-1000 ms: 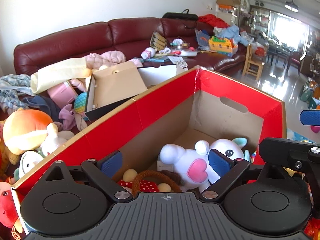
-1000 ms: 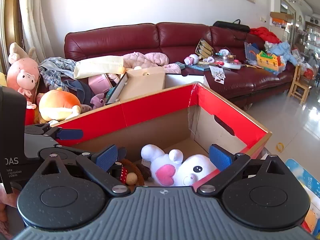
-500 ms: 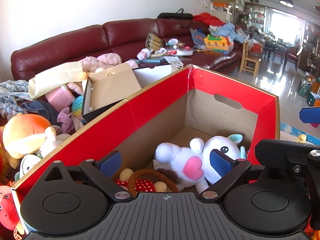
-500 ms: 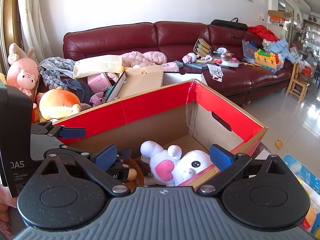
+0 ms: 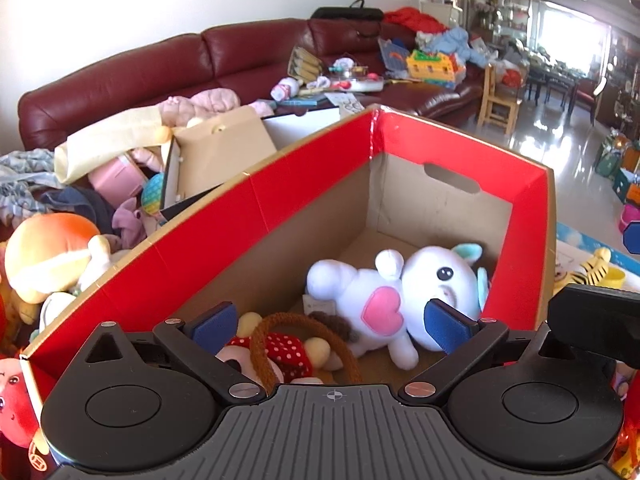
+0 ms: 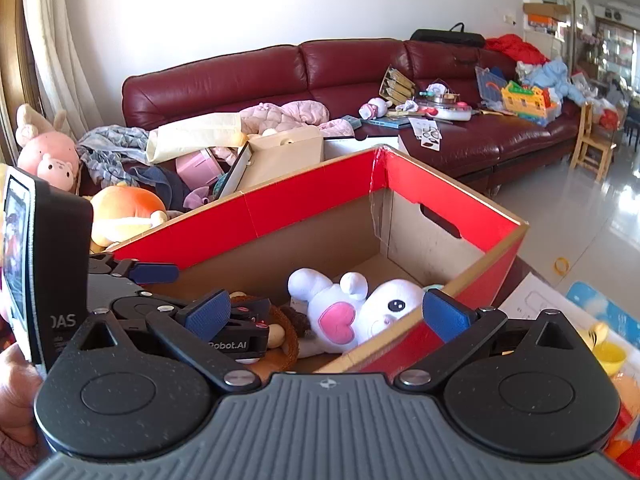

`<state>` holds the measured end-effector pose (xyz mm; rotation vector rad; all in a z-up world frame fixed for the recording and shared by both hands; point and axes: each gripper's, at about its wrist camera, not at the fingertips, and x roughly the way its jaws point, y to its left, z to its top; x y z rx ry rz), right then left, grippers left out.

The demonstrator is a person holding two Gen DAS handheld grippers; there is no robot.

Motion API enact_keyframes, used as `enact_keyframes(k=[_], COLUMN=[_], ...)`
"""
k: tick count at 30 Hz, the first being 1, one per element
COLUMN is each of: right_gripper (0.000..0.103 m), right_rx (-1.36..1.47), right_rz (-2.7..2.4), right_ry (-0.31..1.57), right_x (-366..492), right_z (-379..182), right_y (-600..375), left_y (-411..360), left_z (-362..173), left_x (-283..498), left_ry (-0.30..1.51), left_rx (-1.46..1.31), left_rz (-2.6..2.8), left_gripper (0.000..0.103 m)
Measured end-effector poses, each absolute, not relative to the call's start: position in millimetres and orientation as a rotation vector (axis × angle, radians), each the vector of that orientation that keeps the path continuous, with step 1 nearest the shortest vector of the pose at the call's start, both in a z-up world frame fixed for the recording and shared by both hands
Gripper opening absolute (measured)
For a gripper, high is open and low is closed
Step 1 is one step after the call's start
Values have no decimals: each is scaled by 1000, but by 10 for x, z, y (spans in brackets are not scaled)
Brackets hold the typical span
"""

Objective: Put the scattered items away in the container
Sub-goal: 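Move both tools back over the toy heap toward the red bow headband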

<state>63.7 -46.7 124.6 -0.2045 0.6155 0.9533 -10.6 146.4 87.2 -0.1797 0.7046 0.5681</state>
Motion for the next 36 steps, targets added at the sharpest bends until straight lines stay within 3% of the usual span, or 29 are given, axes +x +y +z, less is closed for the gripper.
enact_keyframes(k=[17, 28, 36], right_gripper=[103, 102, 102], right_rx=[-5, 186, 333], right_rz=[609, 165, 59], right_ry=[754, 911, 992], right_x=[1124, 1351, 1281], right_z=[1008, 568, 224], right_y=[-2030, -3556, -4099], left_y=[315, -602, -843], left_z=[1079, 507, 283], left_x=[342, 785, 939], left_ry=[668, 812, 847], left_rx=[-3, 19, 114], left_rz=[234, -28, -61], left_gripper=[103, 103, 103])
